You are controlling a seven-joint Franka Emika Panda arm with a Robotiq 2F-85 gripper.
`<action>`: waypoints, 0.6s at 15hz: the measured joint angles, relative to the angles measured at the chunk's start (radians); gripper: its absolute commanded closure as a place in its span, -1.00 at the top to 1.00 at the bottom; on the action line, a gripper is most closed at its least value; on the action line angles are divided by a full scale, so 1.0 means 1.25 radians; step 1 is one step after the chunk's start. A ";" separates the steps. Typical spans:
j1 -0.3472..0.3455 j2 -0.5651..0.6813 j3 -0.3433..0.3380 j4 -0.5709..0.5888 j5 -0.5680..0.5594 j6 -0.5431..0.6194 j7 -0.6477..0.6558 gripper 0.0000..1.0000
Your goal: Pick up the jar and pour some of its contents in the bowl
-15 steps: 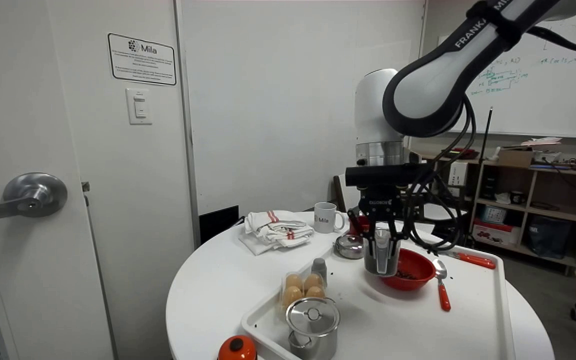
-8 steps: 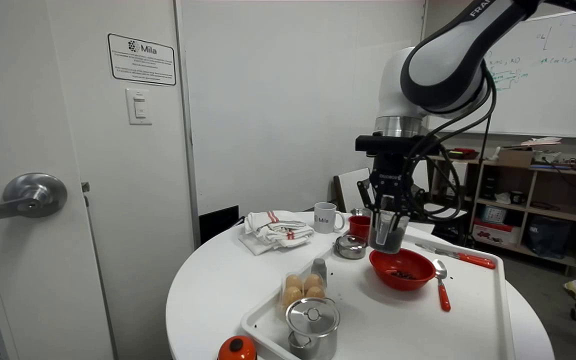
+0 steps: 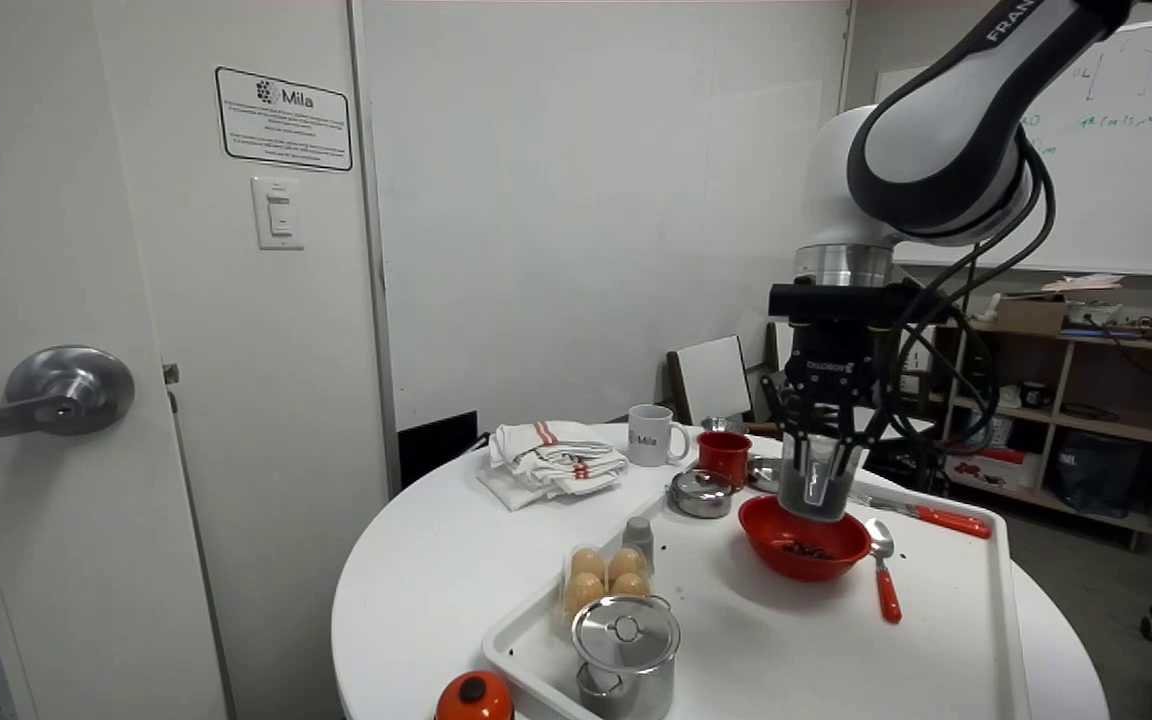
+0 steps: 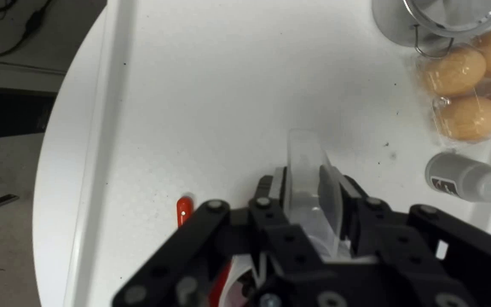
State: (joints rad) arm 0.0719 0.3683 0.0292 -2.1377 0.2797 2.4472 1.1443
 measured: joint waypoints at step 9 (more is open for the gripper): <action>-0.012 -0.025 0.000 -0.001 -0.001 -0.062 -0.224 -0.49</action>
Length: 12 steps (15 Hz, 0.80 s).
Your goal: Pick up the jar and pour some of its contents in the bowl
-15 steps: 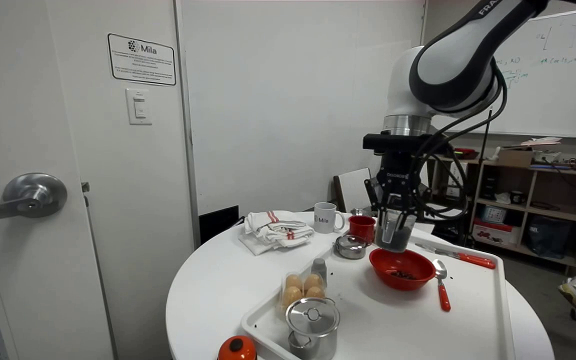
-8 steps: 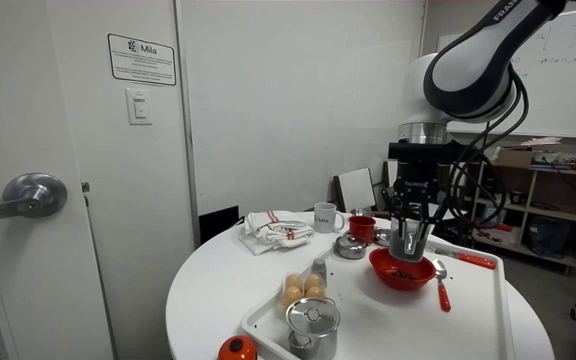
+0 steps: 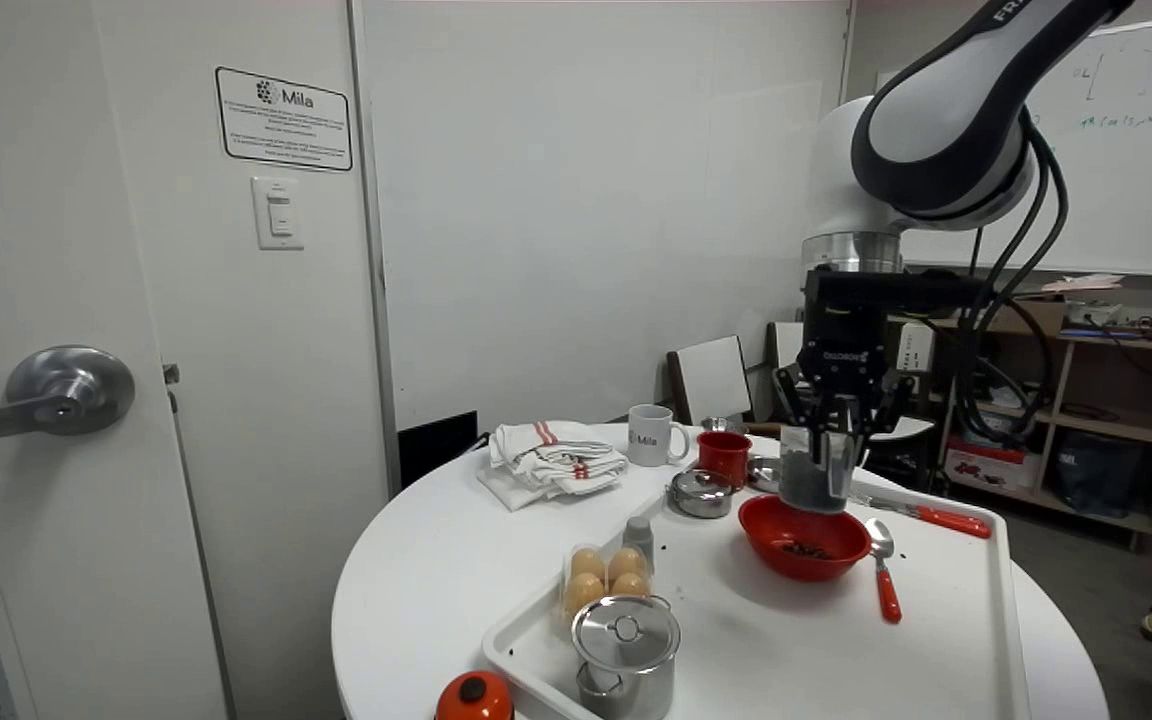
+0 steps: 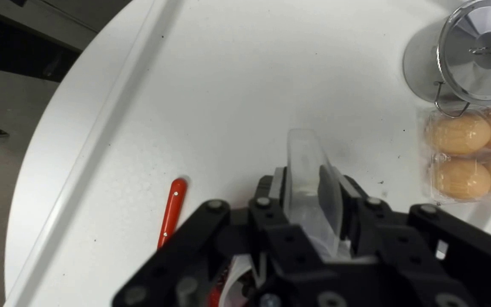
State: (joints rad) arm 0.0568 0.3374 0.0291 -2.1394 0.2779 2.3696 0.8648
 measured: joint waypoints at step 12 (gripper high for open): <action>-0.006 0.035 0.002 0.072 0.037 -0.147 -0.027 -0.76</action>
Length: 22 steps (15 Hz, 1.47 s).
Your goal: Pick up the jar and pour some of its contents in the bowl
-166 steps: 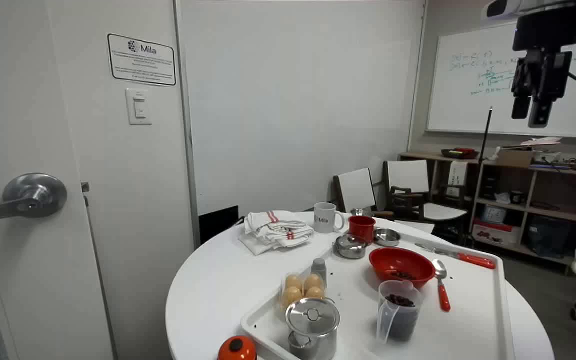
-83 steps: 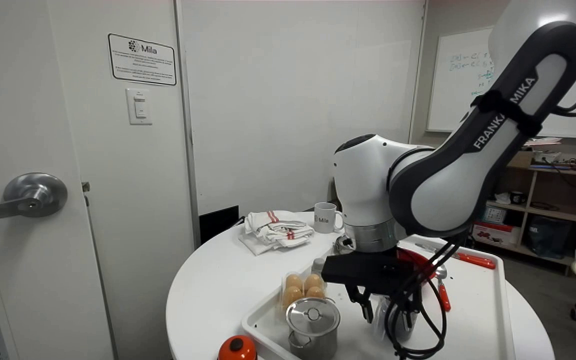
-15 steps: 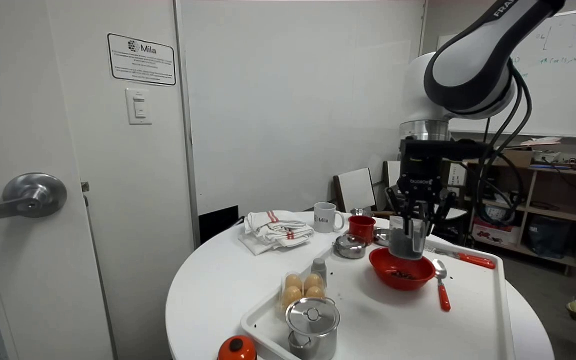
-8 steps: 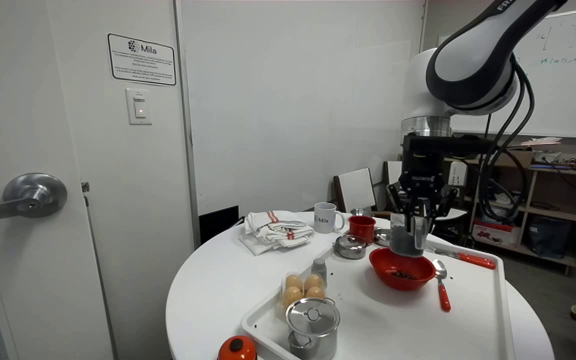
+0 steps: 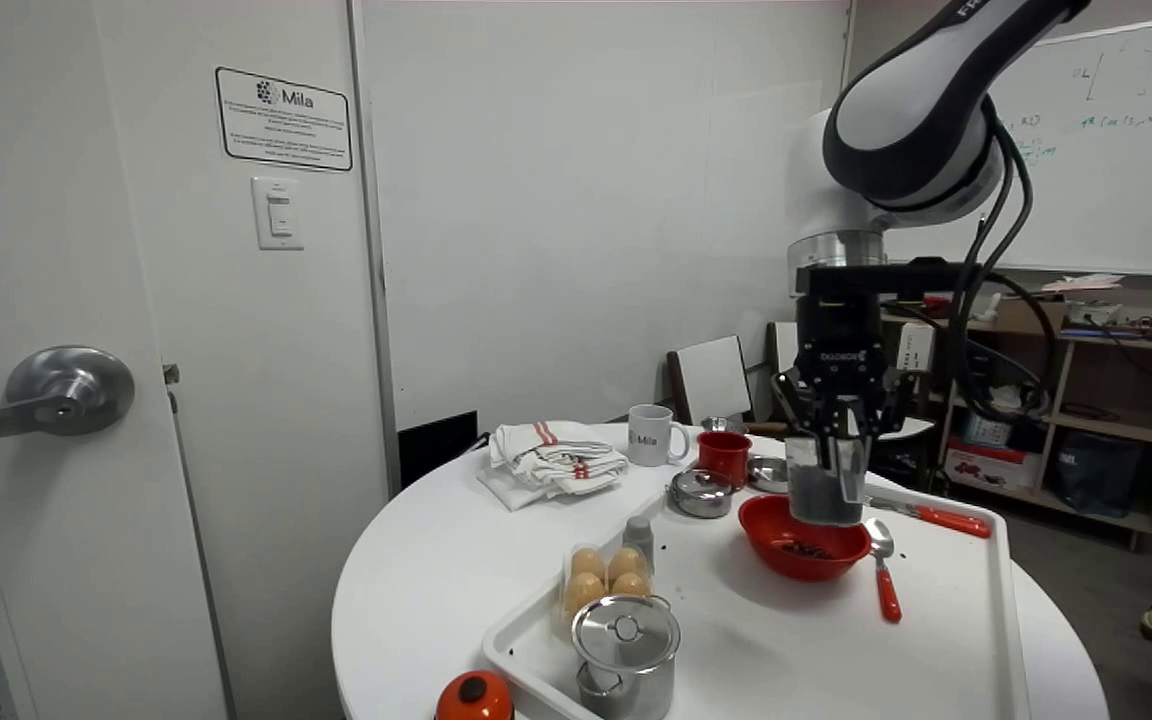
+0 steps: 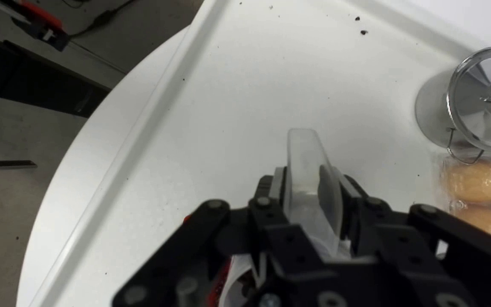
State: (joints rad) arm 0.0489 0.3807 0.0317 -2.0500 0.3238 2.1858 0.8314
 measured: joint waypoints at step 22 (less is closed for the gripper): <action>-0.119 0.168 -0.046 0.298 0.136 -0.486 -0.147 -0.77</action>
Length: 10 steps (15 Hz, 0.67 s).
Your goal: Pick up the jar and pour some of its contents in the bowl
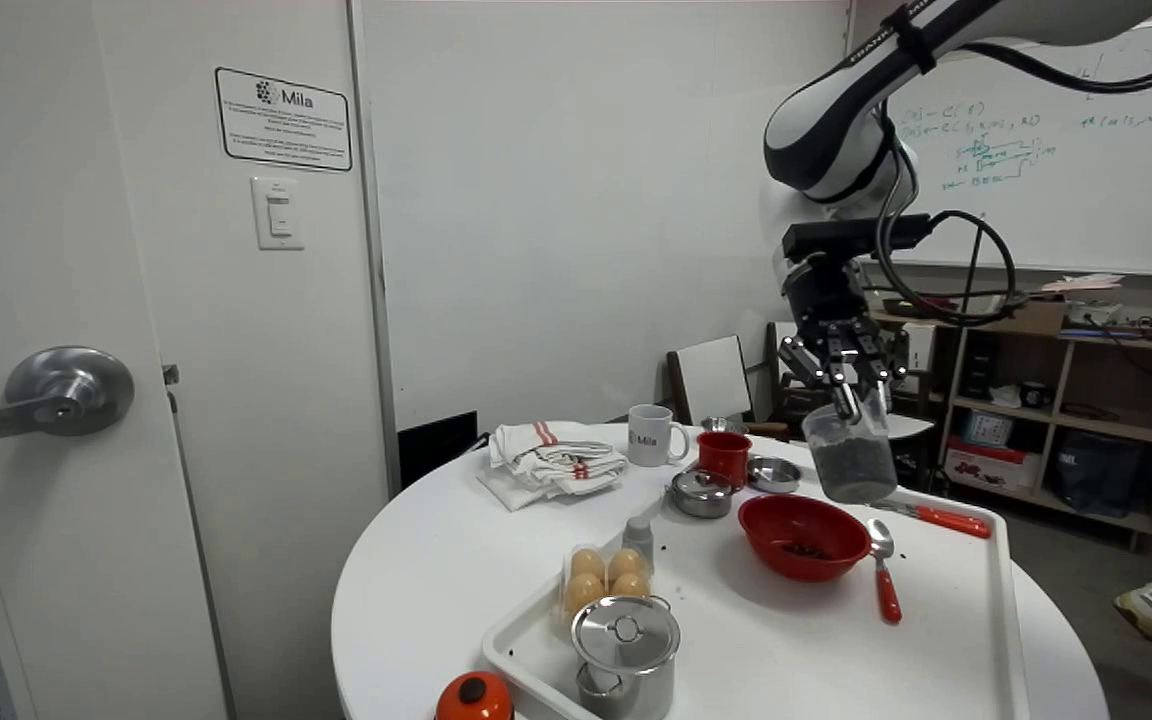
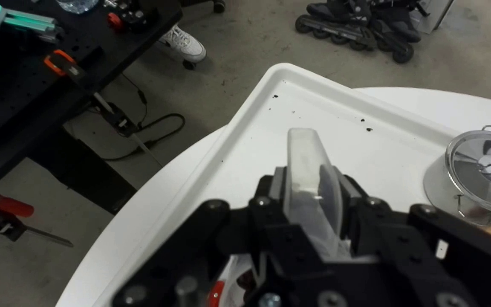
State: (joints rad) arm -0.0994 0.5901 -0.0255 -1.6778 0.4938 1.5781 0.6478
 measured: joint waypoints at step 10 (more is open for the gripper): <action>-0.049 0.047 -0.022 0.107 0.041 -0.167 -0.065 -0.77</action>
State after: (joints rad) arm -0.1604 0.6483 -0.0531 -1.5441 0.5446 1.3696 0.5670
